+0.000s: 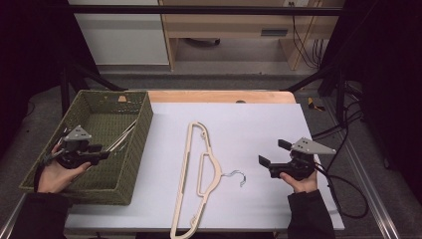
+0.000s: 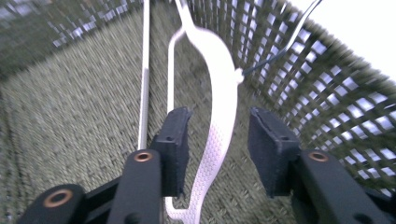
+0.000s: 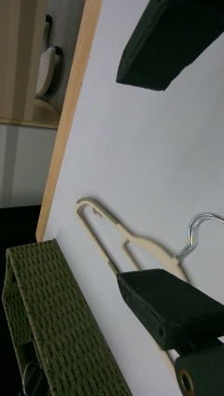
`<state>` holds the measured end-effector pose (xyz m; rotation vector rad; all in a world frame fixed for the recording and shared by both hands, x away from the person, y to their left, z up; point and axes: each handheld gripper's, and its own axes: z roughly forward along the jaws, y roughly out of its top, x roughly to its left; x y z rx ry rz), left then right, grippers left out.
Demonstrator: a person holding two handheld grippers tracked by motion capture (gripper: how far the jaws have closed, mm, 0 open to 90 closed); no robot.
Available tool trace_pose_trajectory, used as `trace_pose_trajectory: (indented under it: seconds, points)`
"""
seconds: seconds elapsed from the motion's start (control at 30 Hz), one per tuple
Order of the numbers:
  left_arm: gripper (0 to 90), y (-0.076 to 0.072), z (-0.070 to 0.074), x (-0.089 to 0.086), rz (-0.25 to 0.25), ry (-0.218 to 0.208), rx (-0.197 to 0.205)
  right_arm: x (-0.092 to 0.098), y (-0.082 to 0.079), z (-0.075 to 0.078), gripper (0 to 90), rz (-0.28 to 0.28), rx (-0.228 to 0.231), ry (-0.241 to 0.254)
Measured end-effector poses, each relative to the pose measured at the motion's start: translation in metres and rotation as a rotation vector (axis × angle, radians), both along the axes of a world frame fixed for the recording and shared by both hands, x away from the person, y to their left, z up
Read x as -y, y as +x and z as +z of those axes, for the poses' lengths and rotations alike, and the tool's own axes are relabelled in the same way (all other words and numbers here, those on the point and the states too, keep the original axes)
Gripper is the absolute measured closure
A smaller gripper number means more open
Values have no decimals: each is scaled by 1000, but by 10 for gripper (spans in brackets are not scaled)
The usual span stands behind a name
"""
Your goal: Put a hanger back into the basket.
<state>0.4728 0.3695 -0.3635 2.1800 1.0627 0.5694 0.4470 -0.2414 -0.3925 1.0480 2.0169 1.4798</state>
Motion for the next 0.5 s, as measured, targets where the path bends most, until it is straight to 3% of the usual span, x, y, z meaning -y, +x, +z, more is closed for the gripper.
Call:
trace_pose_trajectory:
  seconds: [0.07,0.1,0.13,0.2,0.23,0.27,0.3,0.5]
  points:
    - [520,-6,8,-1,10,-55,46,-1,0,1,61,7,1,4]
    - [477,-12,18,-2,16,-102,90,-1,-1,1,62,11,3,4]
    - [457,-12,18,-2,16,-102,90,-1,-1,1,62,11,3,4]
    - [404,-20,30,3,19,-187,161,-3,-1,2,62,24,1,2]
    - [374,-20,30,3,19,-187,161,-3,-1,2,62,24,1,2]
    - [346,-25,36,8,11,-216,202,-4,-1,1,62,29,3,-1]
    - [322,-25,36,8,11,-216,202,-4,-1,1,62,29,3,-1]
    - [192,-37,50,33,-14,-285,287,-7,0,0,67,47,-1,-11]
